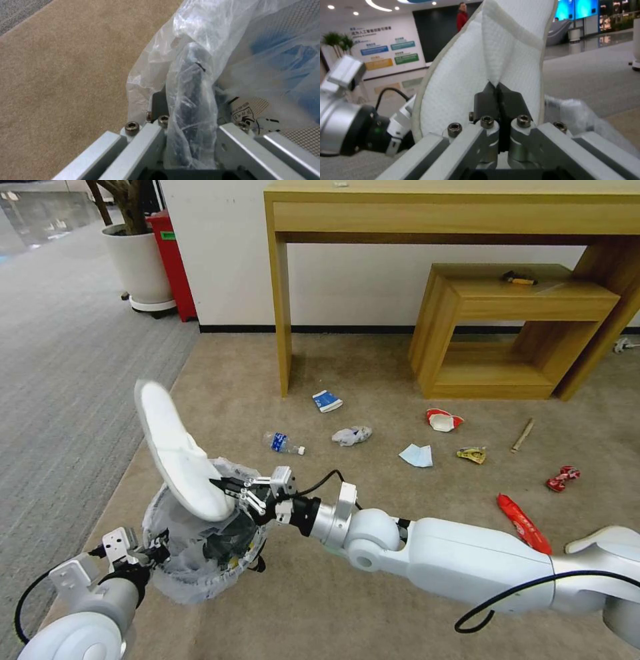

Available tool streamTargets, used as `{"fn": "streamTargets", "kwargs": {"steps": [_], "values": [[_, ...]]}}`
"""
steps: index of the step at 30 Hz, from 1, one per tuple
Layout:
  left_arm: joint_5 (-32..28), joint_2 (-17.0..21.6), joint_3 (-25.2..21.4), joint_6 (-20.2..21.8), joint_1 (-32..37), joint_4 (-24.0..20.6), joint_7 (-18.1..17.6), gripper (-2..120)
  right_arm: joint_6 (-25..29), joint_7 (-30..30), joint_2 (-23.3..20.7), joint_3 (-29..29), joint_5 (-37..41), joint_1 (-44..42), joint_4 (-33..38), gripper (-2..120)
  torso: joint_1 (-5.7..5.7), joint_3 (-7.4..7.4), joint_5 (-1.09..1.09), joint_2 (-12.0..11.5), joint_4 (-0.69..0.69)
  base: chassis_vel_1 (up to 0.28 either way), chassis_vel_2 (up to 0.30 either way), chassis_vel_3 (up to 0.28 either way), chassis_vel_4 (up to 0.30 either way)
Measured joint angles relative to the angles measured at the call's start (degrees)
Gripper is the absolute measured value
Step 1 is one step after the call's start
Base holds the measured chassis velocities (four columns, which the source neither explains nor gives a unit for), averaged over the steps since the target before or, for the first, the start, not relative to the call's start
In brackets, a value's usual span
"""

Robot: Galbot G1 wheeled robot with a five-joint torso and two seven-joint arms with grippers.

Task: Pick up the trash bin and place the garbage on the floor into it.

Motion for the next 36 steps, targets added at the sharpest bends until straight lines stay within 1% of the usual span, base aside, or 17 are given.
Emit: {"fn": "streamTargets", "kwargs": {"steps": [8,9,10,11,13,14,17,18,21,22,25,26,29,31,34,35,36], "values": [[0.1,-0.2,0.4,0.0,0.1,-0.2,0.0,0,-0.1,0.6,-0.2,0.1,-1.4,-2.1,-0.8,0,0.0,0.0,0.0,0.0,0.0,0.0,0.0,0.0,0.0],[0.1,-0.1,0.4,0.0,0.1,-0.2,0.0,0,-0.2,0.7,-0.2,0.3,-1.6,-2.2,-1.1,3,0.0,0.0,0.0,0.0,0.0,0.0,0.0,0.0,0.0],[0.1,-0.1,0.4,0.0,0.1,-0.2,0.0,0,-0.2,0.7,-0.2,0.3,-1.6,-2.2,-1.1,3,0.0,0.0,0.0,0.0,0.0,0.0,0.0,0.0,0.0],[0.1,0.0,0.4,0.0,0.1,-0.3,0.0,0,-0.3,0.7,-0.3,0.3,-1.8,-2.3,-1.4,6,0.0,0.0,0.0,0.0,0.0,0.0,0.0,0.0,0.0],[-0.1,0.1,0.4,0.0,0.0,-0.3,0.0,0,-0.8,0.7,-0.4,0.4,-2.4,-2.5,-2.1,18,0.0,0.0,0.0,0.0,0.0,0.0,0.0,0.0,0.0],[-0.1,0.1,0.4,0.0,0.0,-0.3,0.0,0,-0.8,0.7,-0.4,0.4,-2.4,-2.5,-2.1,18,0.0,0.0,0.0,0.0,0.0,0.0,0.0,0.0,0.0],[-0.3,0.3,0.3,0.0,-0.2,-0.3,0.1,0,-0.9,1.5,-0.2,0.3,-3.0,-2.9,-2.9,32,0.0,0.0,0.0,0.0,0.0,0.0,0.0,0.0,0.0],[-0.3,0.3,0.3,0.0,-0.2,-0.3,0.1,0,-0.9,1.5,-0.2,0.3,-3.0,-2.9,-2.9,32,0.0,0.0,0.0,0.0,0.0,0.0,0.0,0.0,0.0],[-0.3,0.4,0.3,0.0,-0.4,0.1,0.0,0,-0.9,1.9,0.2,0.2,-3.2,-3.0,-3.3,45,0.0,0.0,0.0,0.0,0.0,0.0,0.0,0.0,0.0],[-0.3,0.4,0.3,0.0,-0.4,0.1,0.0,0,-0.9,1.9,0.2,0.2,-3.2,-3.0,-3.3,45,0.0,0.0,0.0,0.0,0.0,0.0,0.0,0.0,0.0],[-0.3,0.5,0.5,0.0,-0.6,0.4,0.1,0,-0.8,2.0,0.6,0.2,-3.4,-2.9,-4.1,63,0.0,0.0,0.0,0.0,0.0,0.0,0.0,0.0,0.0],[-0.3,0.5,0.5,0.0,-0.6,0.4,0.1,0,-0.8,2.0,0.6,0.2,-3.4,-2.9,-4.1,63,0.0,0.0,0.0,0.0,0.0,0.0,0.0,0.0,0.0],[-0.4,0.6,0.6,0.0,-0.9,0.7,0.1,0,-0.7,2.1,0.7,0.0,-3.4,-2.8,-4.2,75,0.0,0.0,0.0,0.0,0.0,0.0,0.0,0.0,0.0],[-0.4,0.7,0.6,0.0,-1.0,0.7,0.1,0,-0.7,2.1,0.8,-0.1,-3.4,-2.8,-4.2,78,0.0,0.0,0.0,0.0,0.0,0.0,0.0,0.0,0.0],[-0.3,0.5,1.1,0.0,-1.3,1.0,0.0,0,-0.7,2.9,1.7,-0.8,-3.1,-2.2,-4.1,93,0.0,0.0,0.0,0.0,0.0,0.0,0.0,0.0,0.0],[-0.3,0.5,1.1,0.0,-1.3,1.0,0.0,0,-0.7,2.9,1.7,-0.8,-3.1,-2.2,-4.1,93,0.0,0.0,0.0,0.0,0.0,0.0,0.0,0.0,0.0],[-0.2,0.3,1.4,0.0,-1.4,1.2,0.0,0,-0.7,3.1,2.2,-1.2,-3.1,-2.0,-4.2,97,0.0,0.0,-0.01,0.0,0.0,0.0,0.0,0.0,0.0]]}}
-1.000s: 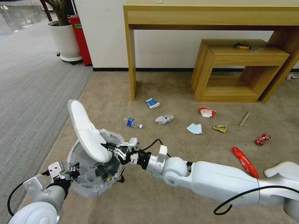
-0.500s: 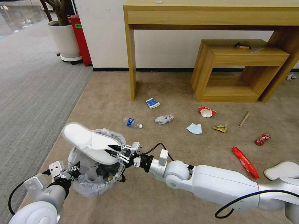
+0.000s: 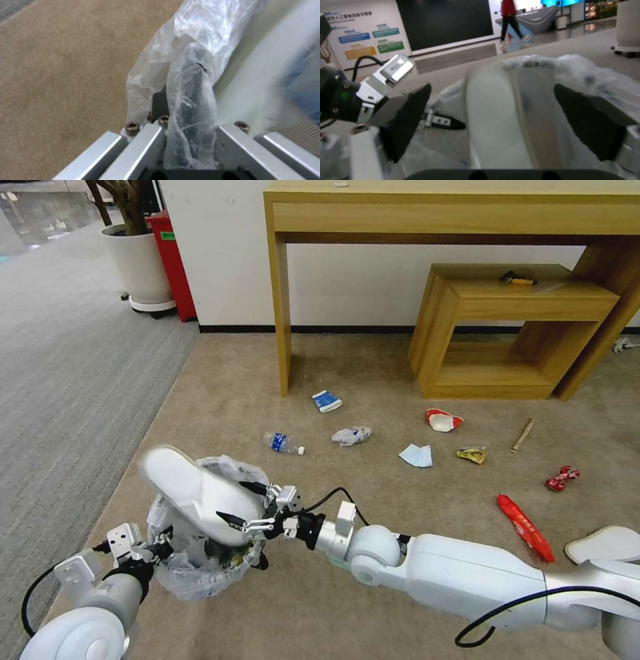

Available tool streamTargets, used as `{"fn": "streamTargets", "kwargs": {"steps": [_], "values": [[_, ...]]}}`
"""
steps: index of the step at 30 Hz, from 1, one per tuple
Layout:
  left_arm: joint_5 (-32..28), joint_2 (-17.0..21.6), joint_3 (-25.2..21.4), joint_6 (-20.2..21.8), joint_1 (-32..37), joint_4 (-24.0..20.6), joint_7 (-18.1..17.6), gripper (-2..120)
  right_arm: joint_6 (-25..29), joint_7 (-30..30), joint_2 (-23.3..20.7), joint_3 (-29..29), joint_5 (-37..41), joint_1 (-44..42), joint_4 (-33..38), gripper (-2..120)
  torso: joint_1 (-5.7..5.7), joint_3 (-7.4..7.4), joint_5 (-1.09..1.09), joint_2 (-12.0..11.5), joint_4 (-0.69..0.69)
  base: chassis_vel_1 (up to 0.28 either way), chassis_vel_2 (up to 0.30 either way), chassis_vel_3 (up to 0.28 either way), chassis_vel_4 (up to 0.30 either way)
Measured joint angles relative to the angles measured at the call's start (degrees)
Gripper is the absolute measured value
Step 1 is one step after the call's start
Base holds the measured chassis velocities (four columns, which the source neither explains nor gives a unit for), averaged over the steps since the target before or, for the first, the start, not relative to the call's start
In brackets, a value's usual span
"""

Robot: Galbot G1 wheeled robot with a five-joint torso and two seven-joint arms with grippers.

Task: Pick up the trash bin and place the garbage on the floor into it.

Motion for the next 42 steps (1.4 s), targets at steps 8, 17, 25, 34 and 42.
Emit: {"fn": "streamTargets", "kwargs": {"steps": [8,17,25,34,42], "values": [[0.4,0.0,0.0,-0.1,0.3,1.0,0.2,0,-0.4,3.3,1.9,3.5,0.7,0.4,1.0,100,0.0,0.0,0.0,0.0,0.0,0.0,0.0,0.0,0.0],[1.6,-0.3,0.8,-0.2,-0.2,2.9,0.4,0,-4.0,9.7,1.2,14.3,0.6,-0.8,4.2,100,0.0,0.0,0.0,0.0,0.0,0.0,0.0,0.0,0.0],[1.7,0.1,0.5,-0.4,-0.4,3.8,0.6,0,-3.9,13.6,-2.7,27.5,-7.2,-10.0,1.8,100,0.0,0.0,0.01,0.0,0.0,0.0,0.0,0.0,0.0],[1.4,0.8,-0.1,-0.5,-0.6,4.5,0.7,0,-3.3,14.8,-7.1,47.0,-12.1,-26.5,0.1,99,0.0,-0.01,0.02,0.0,-0.01,0.0,0.0,0.0,0.0],[1.5,0.9,0.2,-0.7,-0.8,5.1,0.8,0,-1.4,13.7,-7.7,55.0,-13.7,-34.7,-1.2,97,0.0,-0.01,0.02,0.0,0.0,0.0,0.0,0.0,0.0]]}}
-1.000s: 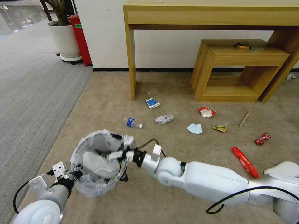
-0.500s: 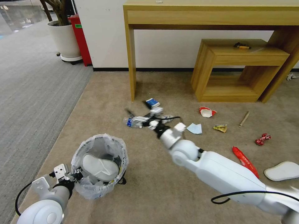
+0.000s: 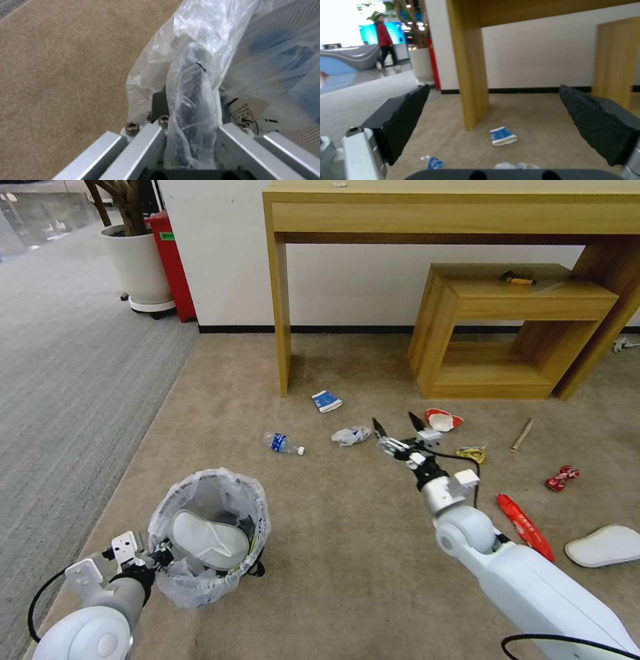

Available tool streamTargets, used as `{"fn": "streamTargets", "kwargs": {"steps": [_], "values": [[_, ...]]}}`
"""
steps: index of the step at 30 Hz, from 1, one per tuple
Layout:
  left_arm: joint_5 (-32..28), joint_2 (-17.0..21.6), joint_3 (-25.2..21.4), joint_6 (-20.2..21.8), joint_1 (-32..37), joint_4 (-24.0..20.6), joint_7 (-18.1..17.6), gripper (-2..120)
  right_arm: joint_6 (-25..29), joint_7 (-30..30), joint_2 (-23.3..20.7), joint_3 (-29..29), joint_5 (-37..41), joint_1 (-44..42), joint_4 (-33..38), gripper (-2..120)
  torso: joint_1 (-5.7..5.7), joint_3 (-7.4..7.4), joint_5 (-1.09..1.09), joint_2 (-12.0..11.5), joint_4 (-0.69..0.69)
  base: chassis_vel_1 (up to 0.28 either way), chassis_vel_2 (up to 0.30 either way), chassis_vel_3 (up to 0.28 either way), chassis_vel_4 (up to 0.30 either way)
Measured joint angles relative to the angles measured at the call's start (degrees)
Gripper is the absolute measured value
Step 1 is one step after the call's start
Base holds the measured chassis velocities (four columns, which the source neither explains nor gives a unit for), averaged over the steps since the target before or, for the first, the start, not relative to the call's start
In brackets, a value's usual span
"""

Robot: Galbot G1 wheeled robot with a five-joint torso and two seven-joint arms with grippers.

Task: Pick up the trash bin and place the garbage on the floor into it.

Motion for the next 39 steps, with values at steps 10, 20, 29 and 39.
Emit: {"fn": "streamTargets", "kwargs": {"steps": [10,20,29,39], "values": [[-0.4,0.4,-0.6,-0.1,-0.1,0.0,0.2,0,1.9,-2.1,1.1,6.7,-2.0,-7.3,-0.2,83,0.0,0.0,-0.02,0.0,0.0,0.0,0.0,0.0,0.0],[-0.8,0.8,-1.0,-0.2,0.3,-0.4,0.2,0,3.0,-3.1,1.5,8.6,-2.7,-9.6,-0.3,87,0.0,0.0,-0.02,0.0,0.01,-0.014,-0.018,0.022,0.017],[-0.8,1.1,-1.0,-0.2,0.4,-0.6,0.2,0,3.5,-3.4,1.5,8.7,-3.1,-10.3,-0.1,88,0.0,0.0,-0.02,0.0,0.0,-0.167,-0.163,0.167,0.157],[-0.9,1.2,-0.9,-0.2,0.6,-0.9,0.2,0,3.8,-3.7,1.7,8.4,-3.6,-10.4,0.0,88,0.0,0.0,-0.04,0.0,0.01,-0.19,-0.18,0.186,0.178]]}}
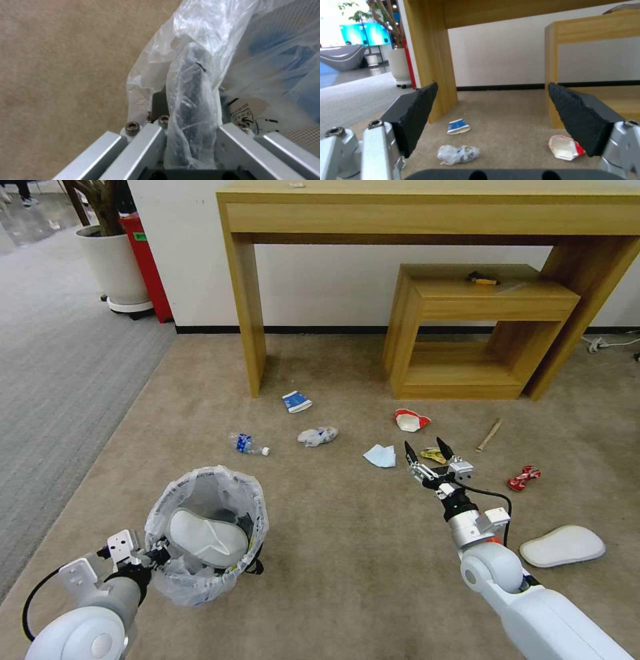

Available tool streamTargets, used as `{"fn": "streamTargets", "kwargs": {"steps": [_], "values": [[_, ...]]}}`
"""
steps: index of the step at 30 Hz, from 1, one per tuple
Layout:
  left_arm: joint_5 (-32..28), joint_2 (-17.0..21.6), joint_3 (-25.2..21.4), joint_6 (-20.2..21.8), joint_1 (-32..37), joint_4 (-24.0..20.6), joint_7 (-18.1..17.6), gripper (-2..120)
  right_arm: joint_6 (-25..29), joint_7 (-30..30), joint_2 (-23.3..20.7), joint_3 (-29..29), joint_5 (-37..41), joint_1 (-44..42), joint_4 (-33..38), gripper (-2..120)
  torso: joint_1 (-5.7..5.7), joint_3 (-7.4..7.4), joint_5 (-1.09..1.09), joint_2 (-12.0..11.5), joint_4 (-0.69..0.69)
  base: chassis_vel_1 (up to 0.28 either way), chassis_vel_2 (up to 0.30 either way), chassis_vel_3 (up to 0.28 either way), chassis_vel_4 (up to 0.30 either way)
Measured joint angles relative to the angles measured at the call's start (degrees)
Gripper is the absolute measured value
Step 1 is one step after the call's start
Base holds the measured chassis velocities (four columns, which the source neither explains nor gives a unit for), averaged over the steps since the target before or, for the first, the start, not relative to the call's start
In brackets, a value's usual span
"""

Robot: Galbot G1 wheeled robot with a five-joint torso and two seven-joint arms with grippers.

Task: Pick up the trash bin and place the garbage on the floor into it.

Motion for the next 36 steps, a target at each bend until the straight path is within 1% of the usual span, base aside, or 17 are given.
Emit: {"fn": "streamTargets", "kwargs": {"steps": [3,26,31,36], "values": [[0.0,0.0,0.0,0.0,0.1,-0.2,0.0,0,0.0,-0.2,0.0,-0.1,-0.1,0.0,0.0,88,0.0,0.01,0.03,0.0,0.0,-0.153,-0.155,0.152,0.173],[0.3,-0.6,0.3,0.0,0.3,-0.3,0.0,0,1.8,-0.9,0.3,0.1,-1.3,-1.9,-1.1,88,0.0,0.0,0.02,0.0,-0.01,-0.171,-0.162,0.17,0.169],[0.5,-0.8,0.3,0.0,0.3,-0.3,0.0,0,2.3,-0.9,0.4,-0.1,-1.6,-2.8,-1.4,88,0.0,0.0,0.03,0.0,-0.01,-0.117,-0.11,0.101,0.104],[0.5,-0.8,0.4,0.0,0.3,-0.3,0.1,0,2.2,-0.7,0.2,-0.8,-0.2,-3.6,-2.4,88,0.0,0.0,0.03,0.0,-0.01,-0.034,-0.031,0.045,0.04]]}}
